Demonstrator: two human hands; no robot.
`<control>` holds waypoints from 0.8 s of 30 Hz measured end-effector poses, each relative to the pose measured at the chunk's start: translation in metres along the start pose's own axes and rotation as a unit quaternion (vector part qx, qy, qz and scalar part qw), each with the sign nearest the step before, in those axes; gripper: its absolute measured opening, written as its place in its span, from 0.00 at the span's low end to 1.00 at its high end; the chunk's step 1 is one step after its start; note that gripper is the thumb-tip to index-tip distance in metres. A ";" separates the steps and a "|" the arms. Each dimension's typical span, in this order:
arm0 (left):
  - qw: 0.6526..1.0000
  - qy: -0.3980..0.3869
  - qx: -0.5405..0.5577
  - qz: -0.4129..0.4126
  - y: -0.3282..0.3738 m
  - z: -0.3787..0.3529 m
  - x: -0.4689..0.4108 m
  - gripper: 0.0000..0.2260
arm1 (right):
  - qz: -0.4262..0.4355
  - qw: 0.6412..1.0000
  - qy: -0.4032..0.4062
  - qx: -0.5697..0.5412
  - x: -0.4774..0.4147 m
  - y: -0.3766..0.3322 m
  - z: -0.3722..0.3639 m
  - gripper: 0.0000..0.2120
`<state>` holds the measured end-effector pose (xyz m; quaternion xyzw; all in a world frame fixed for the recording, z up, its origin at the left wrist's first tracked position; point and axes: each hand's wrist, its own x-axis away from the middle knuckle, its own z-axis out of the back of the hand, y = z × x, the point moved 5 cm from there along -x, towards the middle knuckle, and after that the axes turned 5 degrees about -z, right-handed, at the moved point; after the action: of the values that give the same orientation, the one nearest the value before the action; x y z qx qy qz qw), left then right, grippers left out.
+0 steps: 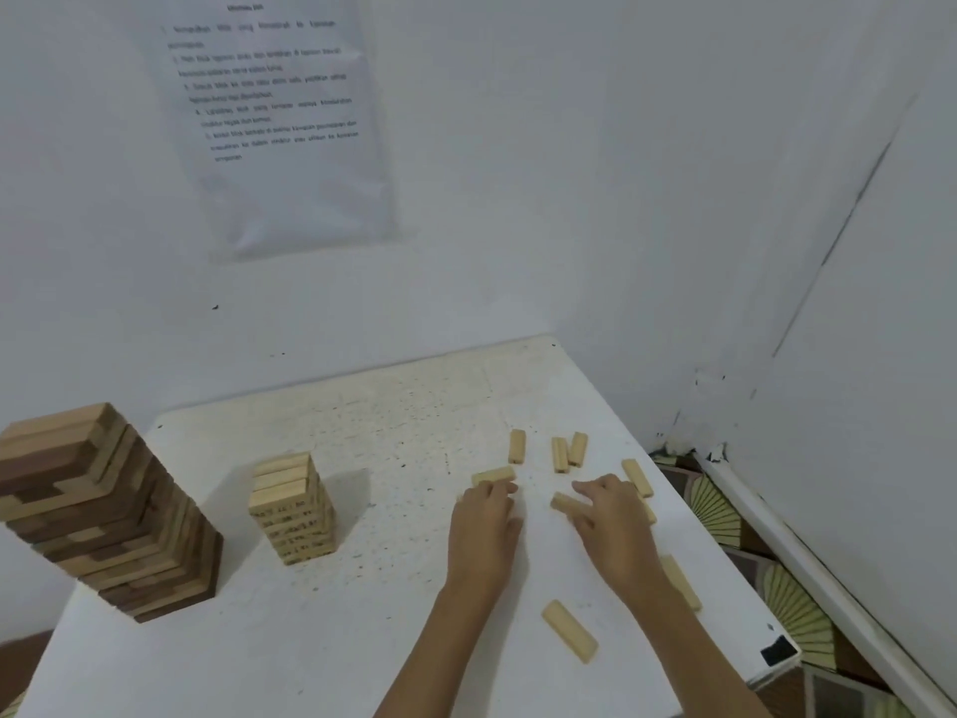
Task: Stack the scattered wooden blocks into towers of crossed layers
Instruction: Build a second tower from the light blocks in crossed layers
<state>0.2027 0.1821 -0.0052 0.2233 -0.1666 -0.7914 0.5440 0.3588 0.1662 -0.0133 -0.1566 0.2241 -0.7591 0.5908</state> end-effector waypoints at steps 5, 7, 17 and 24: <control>0.998 0.025 0.051 0.007 0.007 -0.006 -0.001 0.15 | 0.024 0.999 -0.032 0.033 0.000 0.001 0.001 0.18; 0.992 0.037 0.123 -0.002 0.013 -0.010 0.000 0.15 | 0.029 0.999 -0.032 -0.012 0.001 0.003 0.005 0.20; 0.948 0.005 0.312 0.064 0.046 -0.028 -0.008 0.15 | -0.134 0.969 0.063 -0.198 0.005 0.051 0.042 0.08; 0.930 0.007 0.357 0.085 0.046 -0.035 -0.002 0.13 | -0.180 0.973 0.122 -0.076 0.015 0.064 0.037 0.11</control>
<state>0.2580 0.1672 -0.0110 0.3934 -0.4522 -0.6289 0.4952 0.4266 0.1326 -0.0155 -0.1452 0.3199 -0.8469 0.3991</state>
